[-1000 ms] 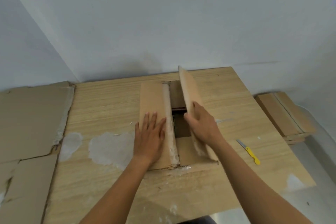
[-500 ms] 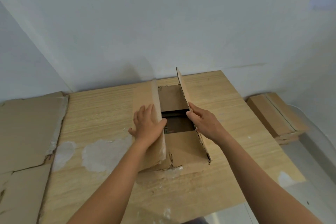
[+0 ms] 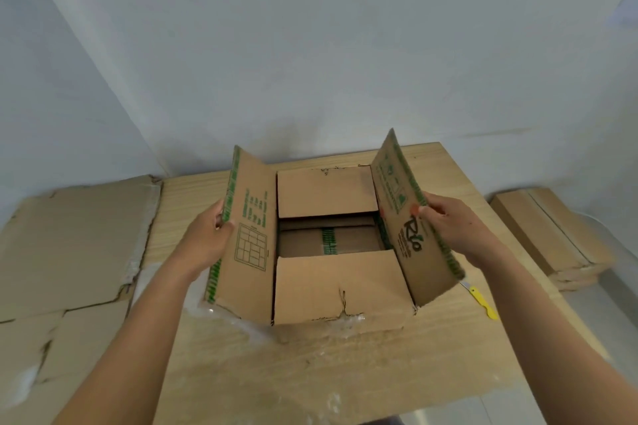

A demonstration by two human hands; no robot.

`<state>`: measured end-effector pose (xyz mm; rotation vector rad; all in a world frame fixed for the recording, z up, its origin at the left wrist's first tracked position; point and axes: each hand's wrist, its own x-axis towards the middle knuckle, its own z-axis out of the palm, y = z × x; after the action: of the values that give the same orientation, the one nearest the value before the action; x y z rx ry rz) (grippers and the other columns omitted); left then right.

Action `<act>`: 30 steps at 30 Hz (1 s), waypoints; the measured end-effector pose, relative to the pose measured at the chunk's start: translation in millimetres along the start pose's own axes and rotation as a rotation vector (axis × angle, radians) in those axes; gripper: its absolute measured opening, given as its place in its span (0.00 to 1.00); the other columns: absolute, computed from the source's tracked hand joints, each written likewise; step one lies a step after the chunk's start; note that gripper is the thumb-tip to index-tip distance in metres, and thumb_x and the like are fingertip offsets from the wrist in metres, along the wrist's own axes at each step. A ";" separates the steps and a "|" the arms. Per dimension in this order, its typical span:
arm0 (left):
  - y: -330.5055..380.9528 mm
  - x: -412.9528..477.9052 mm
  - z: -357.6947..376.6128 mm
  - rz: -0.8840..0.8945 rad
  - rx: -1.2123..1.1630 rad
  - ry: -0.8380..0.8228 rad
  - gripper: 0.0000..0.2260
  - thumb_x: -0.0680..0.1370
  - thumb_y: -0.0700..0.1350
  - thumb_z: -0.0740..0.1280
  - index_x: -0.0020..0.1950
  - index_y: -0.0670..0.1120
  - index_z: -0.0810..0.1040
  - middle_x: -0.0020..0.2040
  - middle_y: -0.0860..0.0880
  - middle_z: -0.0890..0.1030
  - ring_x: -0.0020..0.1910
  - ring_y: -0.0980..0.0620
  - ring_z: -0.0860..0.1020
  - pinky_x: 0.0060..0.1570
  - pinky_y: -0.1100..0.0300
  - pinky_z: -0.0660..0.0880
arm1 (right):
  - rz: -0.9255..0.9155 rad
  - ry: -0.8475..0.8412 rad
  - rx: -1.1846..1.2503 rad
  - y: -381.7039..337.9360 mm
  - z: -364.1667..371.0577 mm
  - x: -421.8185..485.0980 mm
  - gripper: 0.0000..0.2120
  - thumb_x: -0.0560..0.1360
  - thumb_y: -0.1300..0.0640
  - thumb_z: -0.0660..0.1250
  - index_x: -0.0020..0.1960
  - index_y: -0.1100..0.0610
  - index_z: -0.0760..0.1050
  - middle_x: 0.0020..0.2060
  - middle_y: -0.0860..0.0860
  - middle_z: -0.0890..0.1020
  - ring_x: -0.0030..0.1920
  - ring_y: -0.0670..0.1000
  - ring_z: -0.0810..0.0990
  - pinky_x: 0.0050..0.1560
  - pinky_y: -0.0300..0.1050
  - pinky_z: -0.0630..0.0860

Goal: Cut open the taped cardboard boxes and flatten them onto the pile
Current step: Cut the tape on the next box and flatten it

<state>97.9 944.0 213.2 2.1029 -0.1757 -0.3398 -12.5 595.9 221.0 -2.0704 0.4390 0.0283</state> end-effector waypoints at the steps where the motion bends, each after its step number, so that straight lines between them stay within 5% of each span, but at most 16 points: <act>1: -6.0 2.1 -0.1 0.017 0.108 0.028 0.18 0.82 0.39 0.58 0.71 0.52 0.67 0.60 0.52 0.77 0.59 0.50 0.77 0.50 0.60 0.73 | 0.004 0.029 -0.049 2.2 -3.3 0.9 0.12 0.81 0.55 0.56 0.59 0.53 0.76 0.49 0.51 0.82 0.48 0.53 0.81 0.42 0.48 0.79; 3: -15.8 7.2 4.5 0.006 0.414 0.095 0.21 0.81 0.41 0.60 0.73 0.47 0.61 0.68 0.47 0.72 0.65 0.45 0.72 0.60 0.49 0.71 | 0.003 0.128 -0.231 9.1 -5.7 3.9 0.11 0.81 0.55 0.57 0.59 0.55 0.75 0.50 0.52 0.82 0.47 0.51 0.79 0.39 0.43 0.76; 5: -19.4 10.9 14.1 -0.035 0.779 0.113 0.28 0.80 0.44 0.60 0.77 0.46 0.52 0.77 0.42 0.55 0.75 0.40 0.54 0.71 0.35 0.53 | 0.016 0.265 -0.521 19.7 -3.3 7.5 0.13 0.80 0.55 0.57 0.62 0.56 0.71 0.58 0.57 0.78 0.54 0.55 0.76 0.49 0.50 0.75; 7: -17.0 11.4 27.9 -0.006 0.976 0.067 0.30 0.81 0.46 0.58 0.79 0.48 0.46 0.79 0.43 0.41 0.76 0.40 0.38 0.69 0.35 0.37 | 0.044 0.308 -0.803 30.3 4.1 11.8 0.19 0.79 0.57 0.57 0.69 0.57 0.65 0.71 0.58 0.66 0.71 0.61 0.62 0.70 0.61 0.58; 9: -13.9 11.6 43.4 0.056 1.072 0.011 0.28 0.82 0.48 0.55 0.79 0.50 0.45 0.79 0.44 0.40 0.76 0.41 0.35 0.68 0.35 0.34 | 0.032 0.253 -0.934 34.1 18.2 13.8 0.19 0.78 0.60 0.56 0.69 0.58 0.65 0.75 0.55 0.57 0.76 0.60 0.47 0.73 0.63 0.41; 11: -15.8 15.0 57.3 0.072 1.142 -0.038 0.27 0.83 0.50 0.52 0.79 0.51 0.44 0.79 0.44 0.41 0.76 0.42 0.35 0.66 0.32 0.34 | -0.010 0.187 -0.995 34.7 35.9 14.6 0.20 0.78 0.59 0.54 0.70 0.57 0.63 0.76 0.54 0.53 0.76 0.60 0.42 0.72 0.64 0.37; 16: -31.9 25.1 81.4 -0.026 1.047 -0.188 0.28 0.83 0.56 0.47 0.78 0.53 0.36 0.76 0.45 0.31 0.74 0.42 0.31 0.66 0.30 0.36 | 0.092 0.053 -0.865 42.2 71.0 22.5 0.28 0.81 0.42 0.47 0.77 0.50 0.46 0.77 0.57 0.45 0.76 0.60 0.38 0.70 0.67 0.37; 21: -47.1 27.7 87.8 -0.011 0.791 -0.193 0.30 0.83 0.57 0.50 0.77 0.54 0.34 0.76 0.49 0.29 0.75 0.46 0.31 0.72 0.34 0.42 | 0.094 0.007 -0.653 61.4 82.4 28.8 0.30 0.82 0.44 0.49 0.77 0.47 0.38 0.77 0.55 0.46 0.77 0.57 0.45 0.74 0.60 0.50; 25: -52.7 30.5 88.3 0.007 0.679 -0.179 0.33 0.82 0.56 0.54 0.77 0.55 0.34 0.76 0.51 0.29 0.75 0.48 0.30 0.73 0.37 0.40 | 0.073 -0.077 -0.542 62.5 77.0 35.1 0.32 0.81 0.47 0.55 0.78 0.51 0.41 0.77 0.53 0.53 0.75 0.56 0.58 0.70 0.53 0.62; 30: -50.5 37.6 89.5 0.032 0.743 -0.115 0.32 0.81 0.55 0.57 0.79 0.52 0.41 0.77 0.47 0.34 0.76 0.46 0.33 0.74 0.43 0.39 | -0.048 0.178 -0.767 48.3 75.8 59.6 0.27 0.76 0.47 0.64 0.70 0.57 0.60 0.68 0.58 0.65 0.66 0.59 0.67 0.63 0.53 0.68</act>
<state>105.5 888.3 119.3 2.8071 -0.4589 -0.4188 39.6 620.0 129.7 -2.8528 0.5412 -0.0203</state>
